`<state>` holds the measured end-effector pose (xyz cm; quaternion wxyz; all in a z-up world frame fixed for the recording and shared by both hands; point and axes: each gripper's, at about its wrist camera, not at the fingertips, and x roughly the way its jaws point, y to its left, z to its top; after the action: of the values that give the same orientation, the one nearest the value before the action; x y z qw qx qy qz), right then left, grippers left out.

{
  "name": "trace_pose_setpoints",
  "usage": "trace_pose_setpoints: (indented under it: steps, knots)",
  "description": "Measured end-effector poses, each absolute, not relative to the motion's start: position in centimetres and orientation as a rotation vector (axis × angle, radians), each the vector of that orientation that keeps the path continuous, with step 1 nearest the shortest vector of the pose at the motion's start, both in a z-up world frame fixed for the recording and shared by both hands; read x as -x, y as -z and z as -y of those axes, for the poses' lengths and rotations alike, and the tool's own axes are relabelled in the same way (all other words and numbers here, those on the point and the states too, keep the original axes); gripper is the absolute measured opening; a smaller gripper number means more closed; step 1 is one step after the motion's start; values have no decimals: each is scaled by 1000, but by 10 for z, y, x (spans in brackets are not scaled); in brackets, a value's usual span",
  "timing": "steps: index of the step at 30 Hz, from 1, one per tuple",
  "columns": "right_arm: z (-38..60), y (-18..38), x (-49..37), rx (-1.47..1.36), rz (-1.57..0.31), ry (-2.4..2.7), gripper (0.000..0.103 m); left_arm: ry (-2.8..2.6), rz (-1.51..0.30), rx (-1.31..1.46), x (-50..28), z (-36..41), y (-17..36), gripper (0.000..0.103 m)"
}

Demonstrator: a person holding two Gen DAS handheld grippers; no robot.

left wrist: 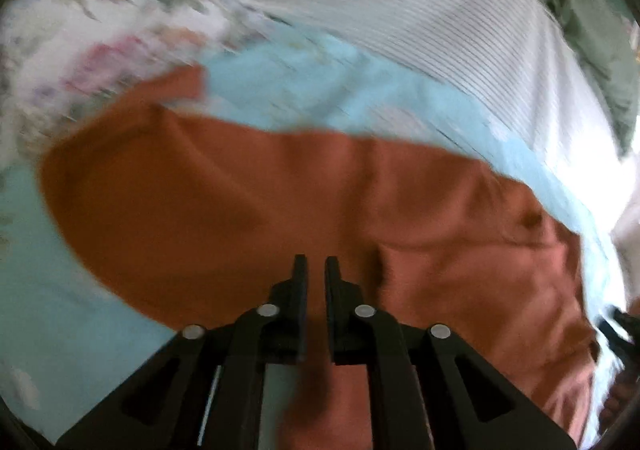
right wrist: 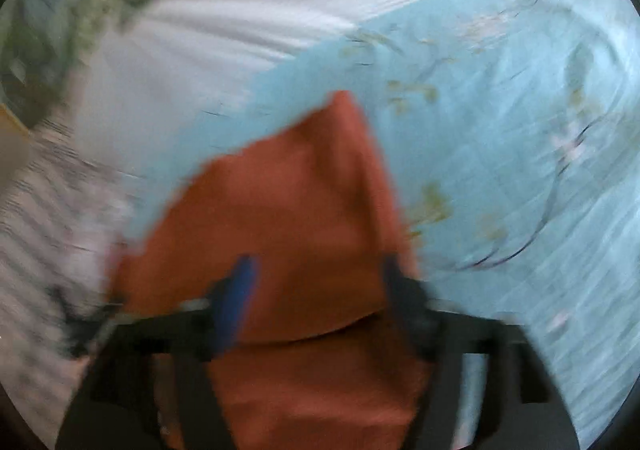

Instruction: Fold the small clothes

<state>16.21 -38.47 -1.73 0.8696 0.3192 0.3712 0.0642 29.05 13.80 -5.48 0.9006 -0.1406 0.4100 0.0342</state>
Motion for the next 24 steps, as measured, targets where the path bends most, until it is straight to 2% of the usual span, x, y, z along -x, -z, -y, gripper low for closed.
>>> trace_pose_setpoints:
  steps: [1,2,4,6,10,15,17,18,24]
  knots:
    - [377,15,-157,-678,-773,-170,85,-109,-844,290,-293,-149,51,28]
    - [369,15,-153,-675,-780,-196,85,-142,-837,295,-296,-160,47,35]
    - [356,18,-145,-693,-794,-232,85,-218,-811,301,-302,-183,39,56]
    - [341,26,-143,-717,-821,-264,85,-277,-800,268,-314,-201,35,65]
    - [317,45,-146,-728,-924,-297,85,-350,-830,127,-353,-221,37,68]
    - [301,49,-152,-705,-955,-309,85,-375,-894,-16,-403,-233,52,69]
    - [297,46,-153,-687,-940,-310,85,-387,-918,-26,-418,-241,61,39]
    - [296,43,-153,-678,-927,-310,85,-377,-936,3,-423,-246,64,6]
    - [289,34,-155,-648,-886,-312,83,-278,-802,128,-392,-240,36,3]
